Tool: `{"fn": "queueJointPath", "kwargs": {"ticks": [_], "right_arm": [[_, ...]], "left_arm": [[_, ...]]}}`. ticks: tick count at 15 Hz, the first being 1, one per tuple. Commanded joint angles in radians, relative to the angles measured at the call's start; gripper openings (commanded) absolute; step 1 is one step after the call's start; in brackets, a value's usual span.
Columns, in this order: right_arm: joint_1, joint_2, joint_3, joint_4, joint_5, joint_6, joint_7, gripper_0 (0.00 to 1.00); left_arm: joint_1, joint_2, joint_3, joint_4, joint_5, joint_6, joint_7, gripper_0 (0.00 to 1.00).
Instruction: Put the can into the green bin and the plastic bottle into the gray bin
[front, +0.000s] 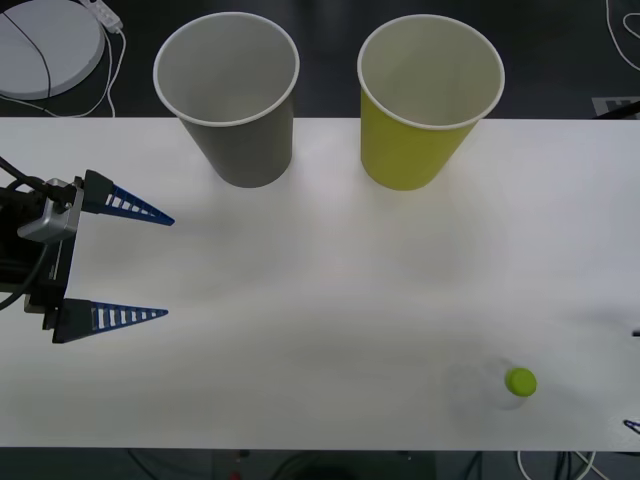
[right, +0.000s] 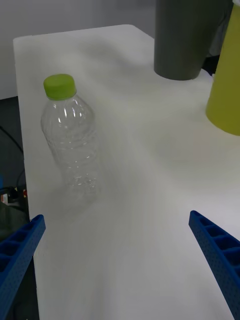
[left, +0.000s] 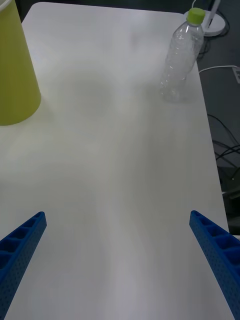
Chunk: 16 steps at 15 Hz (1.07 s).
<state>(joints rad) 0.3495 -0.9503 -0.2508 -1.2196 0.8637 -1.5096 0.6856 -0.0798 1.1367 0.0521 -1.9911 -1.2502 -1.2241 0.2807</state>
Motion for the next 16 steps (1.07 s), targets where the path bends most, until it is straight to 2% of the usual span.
{"fn": "queueJointPath", "kwargs": {"ticks": [1,5,9,16], "right_arm": [[-0.021,0.005,0.074,0.000,-0.025,0.009,0.008,1.00],[-0.053,0.005,0.208,0.000,-0.089,0.034,0.031,1.00],[-0.084,0.005,0.280,0.000,-0.127,0.065,0.051,1.00],[-0.138,0.024,0.341,0.000,-0.141,0.072,0.087,1.00]], "left_arm": [[0.000,0.000,0.000,0.000,0.000,0.000,0.000,1.00],[0.000,0.000,0.000,0.000,0.000,0.000,0.000,1.00],[0.000,0.000,0.000,0.000,0.000,0.000,0.000,1.00],[0.000,0.000,0.000,0.000,0.000,0.000,0.000,1.00]]}}
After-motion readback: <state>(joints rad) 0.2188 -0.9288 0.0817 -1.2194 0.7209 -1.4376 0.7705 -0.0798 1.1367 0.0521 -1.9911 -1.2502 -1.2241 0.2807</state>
